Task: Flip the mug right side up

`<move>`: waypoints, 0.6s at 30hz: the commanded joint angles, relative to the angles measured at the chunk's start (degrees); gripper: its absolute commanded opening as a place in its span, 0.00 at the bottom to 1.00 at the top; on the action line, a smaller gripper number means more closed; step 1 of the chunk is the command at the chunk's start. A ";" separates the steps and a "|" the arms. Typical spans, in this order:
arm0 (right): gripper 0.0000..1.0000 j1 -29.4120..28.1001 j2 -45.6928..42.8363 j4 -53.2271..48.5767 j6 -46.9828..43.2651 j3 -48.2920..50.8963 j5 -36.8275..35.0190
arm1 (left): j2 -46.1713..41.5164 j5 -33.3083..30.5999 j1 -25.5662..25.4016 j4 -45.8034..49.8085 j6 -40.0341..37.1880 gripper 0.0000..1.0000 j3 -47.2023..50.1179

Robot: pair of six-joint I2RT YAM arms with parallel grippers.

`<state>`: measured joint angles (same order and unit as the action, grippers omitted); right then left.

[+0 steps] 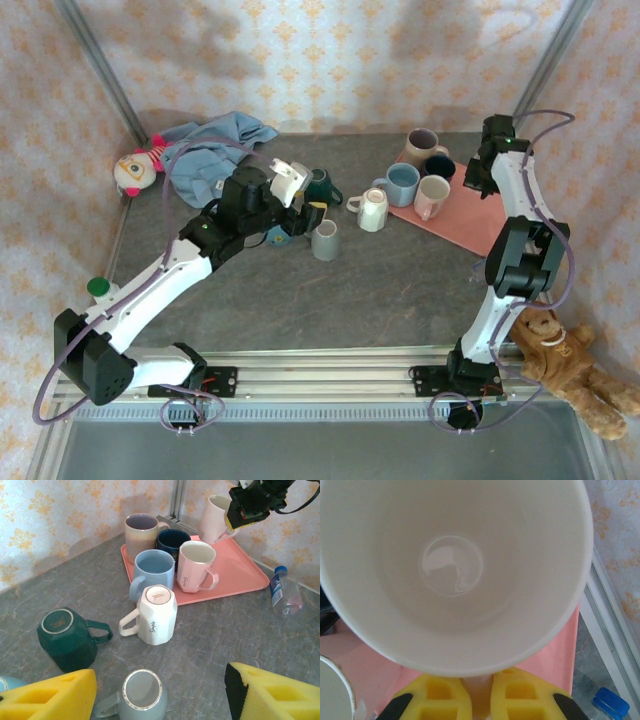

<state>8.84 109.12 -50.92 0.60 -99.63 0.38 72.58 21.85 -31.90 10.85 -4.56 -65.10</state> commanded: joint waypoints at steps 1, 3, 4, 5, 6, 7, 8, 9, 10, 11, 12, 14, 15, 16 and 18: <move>0.00 0.48 -1.78 4.67 1.87 0.03 -2.10 | -1.12 -0.10 -0.45 -2.37 -0.10 0.69 1.05; 0.00 0.52 -0.67 4.92 1.85 -0.32 -1.84 | -1.24 -0.12 -0.49 -2.54 -0.19 0.69 1.32; 0.00 0.54 0.06 4.74 1.86 -0.85 -1.70 | -1.13 -0.20 -0.53 -2.54 -0.19 0.69 1.34; 0.00 0.55 0.93 4.63 1.83 -1.49 -1.49 | -1.17 -0.05 -0.49 -2.53 -0.19 0.69 1.37; 0.00 0.55 1.84 4.66 1.91 -2.07 -1.31 | -1.06 -0.05 -0.44 -2.52 -0.19 0.69 1.34; 0.00 0.54 2.78 4.60 1.89 -2.69 -1.15 | -1.08 -0.12 -0.52 -2.51 -0.23 0.69 1.27; 0.00 0.45 3.93 4.32 1.93 -3.55 -0.90 | -0.95 -0.08 -0.45 -2.46 -0.37 0.69 1.26; 0.00 0.54 4.88 4.09 1.93 -4.38 -0.78 | -0.99 -0.13 -0.45 -2.41 -0.50 0.69 1.17; 0.00 0.48 5.91 3.81 1.95 -5.28 -0.56 | -0.90 -0.16 -0.45 -2.37 -0.46 0.69 1.22; 0.00 0.56 6.80 3.64 1.77 -6.16 -0.53 | -0.81 -0.14 -0.47 -2.33 -0.49 0.69 1.27; 0.00 0.52 7.55 3.77 1.57 -6.75 -0.45 | -0.81 -0.06 -0.44 -2.33 -0.46 0.69 1.25; 0.00 0.52 9.29 3.57 1.14 -8.39 -0.48 | -0.75 -0.07 -0.49 -2.41 -0.46 0.69 1.28; 0.00 0.49 10.16 3.22 0.79 -9.30 -0.41 | -0.71 -0.09 -0.59 -2.32 -0.38 0.69 1.20; 0.00 0.52 11.26 2.46 0.28 -10.47 -0.28 | -0.80 -0.10 -0.55 -2.13 -0.40 0.69 1.14; 0.00 0.50 13.58 0.37 -0.51 -13.25 0.03 | -0.94 -0.31 -0.53 -1.73 -0.28 0.69 0.92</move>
<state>8.84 122.26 -50.41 1.19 -107.98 1.32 72.53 21.85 -31.90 10.61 -4.58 -64.20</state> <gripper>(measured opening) 0.099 0.693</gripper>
